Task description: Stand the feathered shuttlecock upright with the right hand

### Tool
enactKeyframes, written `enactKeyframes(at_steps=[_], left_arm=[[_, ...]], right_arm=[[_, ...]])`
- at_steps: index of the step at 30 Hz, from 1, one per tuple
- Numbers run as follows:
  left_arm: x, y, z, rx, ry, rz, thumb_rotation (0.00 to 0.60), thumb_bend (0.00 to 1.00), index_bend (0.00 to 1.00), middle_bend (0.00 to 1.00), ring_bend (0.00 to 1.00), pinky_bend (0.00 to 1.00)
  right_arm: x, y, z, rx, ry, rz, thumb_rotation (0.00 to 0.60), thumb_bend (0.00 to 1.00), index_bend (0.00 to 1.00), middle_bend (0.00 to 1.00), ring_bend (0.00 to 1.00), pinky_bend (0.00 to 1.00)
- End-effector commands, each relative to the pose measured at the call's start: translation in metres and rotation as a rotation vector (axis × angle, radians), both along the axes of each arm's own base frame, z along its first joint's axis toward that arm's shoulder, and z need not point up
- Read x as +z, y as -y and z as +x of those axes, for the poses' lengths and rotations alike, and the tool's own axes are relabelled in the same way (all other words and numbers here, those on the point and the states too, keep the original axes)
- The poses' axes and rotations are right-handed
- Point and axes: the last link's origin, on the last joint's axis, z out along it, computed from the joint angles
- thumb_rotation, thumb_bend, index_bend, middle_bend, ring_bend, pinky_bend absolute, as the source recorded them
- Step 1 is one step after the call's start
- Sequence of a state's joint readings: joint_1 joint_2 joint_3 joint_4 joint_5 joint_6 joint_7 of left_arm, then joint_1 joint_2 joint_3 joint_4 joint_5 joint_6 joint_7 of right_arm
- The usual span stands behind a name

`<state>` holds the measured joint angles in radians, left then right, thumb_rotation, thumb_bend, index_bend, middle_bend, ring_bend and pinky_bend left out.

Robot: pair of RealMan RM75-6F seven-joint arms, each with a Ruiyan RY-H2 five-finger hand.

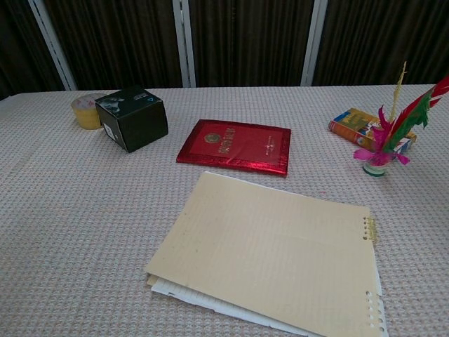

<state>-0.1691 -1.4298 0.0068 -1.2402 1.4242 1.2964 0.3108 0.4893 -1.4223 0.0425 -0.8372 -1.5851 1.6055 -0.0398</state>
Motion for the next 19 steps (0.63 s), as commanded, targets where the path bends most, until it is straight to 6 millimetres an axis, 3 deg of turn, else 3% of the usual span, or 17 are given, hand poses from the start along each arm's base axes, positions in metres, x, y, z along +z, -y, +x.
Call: enactKeyframes(at_steps=[1,3,5,14,19], left_arm=[[0.004,-0.003,0.005,-0.014,0.040,0.020,0.576,0.07,0.00,0.00,0.00,0.00],[0.014,-0.005,0.016,-0.086,0.121,0.074,0.576,0.07,0.00,0.00,0.00,0.00],[0.019,-0.004,0.020,-0.137,0.167,0.106,0.576,0.07,0.00,0.00,0.00,0.00],[0.028,0.005,0.029,-0.264,0.261,0.153,0.577,0.07,0.00,0.00,0.00,0.00],[0.029,0.014,0.026,-0.250,0.239,0.123,0.579,0.07,0.00,0.00,0.00,0.00]], right_arm=[[0.036,-0.044,-0.019,-0.271,0.107,0.013,0.600,0.10,0.01,0.00,0.00,0.00],[0.047,-0.077,-0.027,-0.475,0.256,0.073,0.600,0.10,0.00,0.00,0.00,0.00],[0.050,-0.094,-0.027,-0.530,0.291,0.080,0.600,0.09,0.00,0.00,0.00,0.00],[0.035,-0.149,-0.038,-0.611,0.330,0.050,0.600,0.09,0.00,0.00,0.00,0.00],[0.031,-0.160,-0.032,-0.605,0.325,0.057,0.600,0.09,0.00,0.00,0.00,0.00]])
